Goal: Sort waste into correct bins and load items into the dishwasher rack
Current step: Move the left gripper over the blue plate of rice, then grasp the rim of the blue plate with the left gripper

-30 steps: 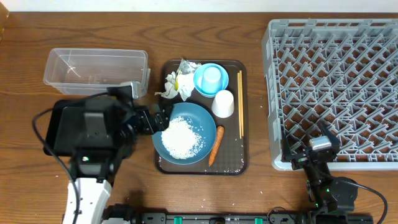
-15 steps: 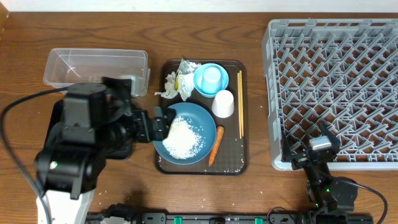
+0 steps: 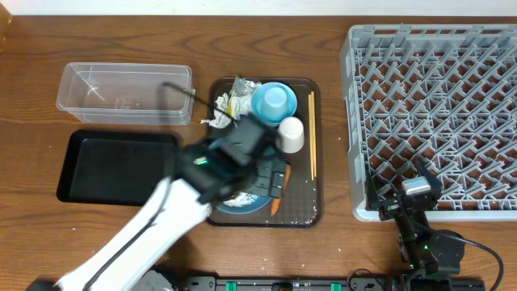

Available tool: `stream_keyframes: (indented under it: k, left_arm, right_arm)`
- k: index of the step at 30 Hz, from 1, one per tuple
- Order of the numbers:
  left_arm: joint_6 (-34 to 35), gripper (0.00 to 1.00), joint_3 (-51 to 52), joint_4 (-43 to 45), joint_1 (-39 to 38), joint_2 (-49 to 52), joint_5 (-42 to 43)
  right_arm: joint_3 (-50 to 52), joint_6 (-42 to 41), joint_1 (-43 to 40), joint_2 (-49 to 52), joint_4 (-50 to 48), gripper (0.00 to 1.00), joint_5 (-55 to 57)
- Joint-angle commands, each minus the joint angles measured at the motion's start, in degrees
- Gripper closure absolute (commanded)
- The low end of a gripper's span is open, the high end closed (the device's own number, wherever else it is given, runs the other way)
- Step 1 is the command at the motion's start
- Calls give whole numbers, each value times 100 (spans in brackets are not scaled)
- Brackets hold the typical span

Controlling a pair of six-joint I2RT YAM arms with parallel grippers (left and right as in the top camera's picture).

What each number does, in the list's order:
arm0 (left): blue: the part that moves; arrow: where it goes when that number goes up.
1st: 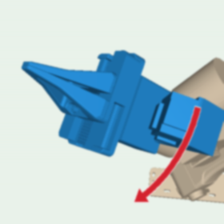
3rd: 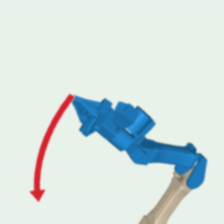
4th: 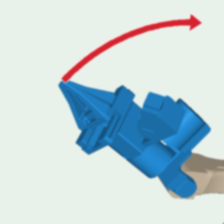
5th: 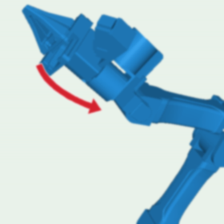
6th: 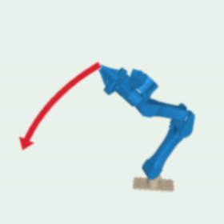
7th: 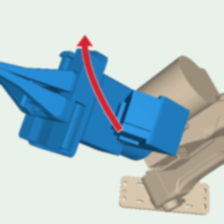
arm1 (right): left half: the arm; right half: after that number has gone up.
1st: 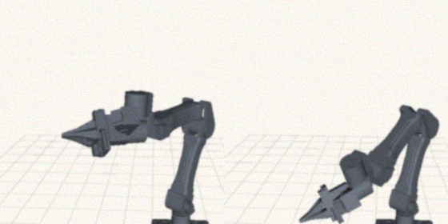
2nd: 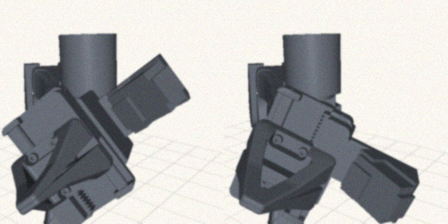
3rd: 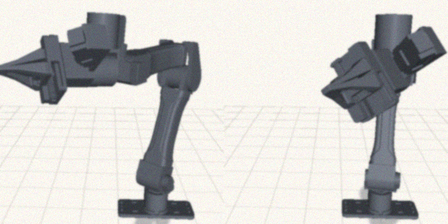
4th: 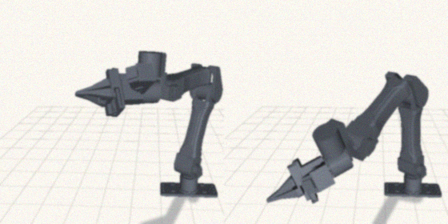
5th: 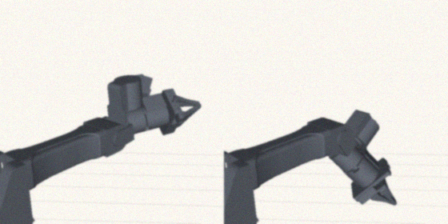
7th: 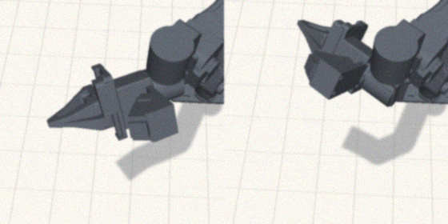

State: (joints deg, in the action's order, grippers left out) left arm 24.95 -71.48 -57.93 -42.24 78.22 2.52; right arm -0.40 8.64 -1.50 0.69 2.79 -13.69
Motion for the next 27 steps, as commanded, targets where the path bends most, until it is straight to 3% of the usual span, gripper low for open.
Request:
stream_keyframes:
  k: [1, 12, 22, 27]
  left_arm:
    - [192, 1, 24, -11, -201, 573, -925]
    - [192, 0, 28, 238, -199, 1882, -920]
    - [63, 13, 28, 588, -199, 2402, -896]
    - [59, 14, 33, 601, -199, 2435, -531]
  right_arm:
    - [9, 66, -74, -35, 24, 1, 13]
    - [9, 66, -74, -35, 24, 1, 13]
    - [9, 66, -74, -35, 24, 1, 13]
    - [9, 66, -74, -35, 24, 1, 13]
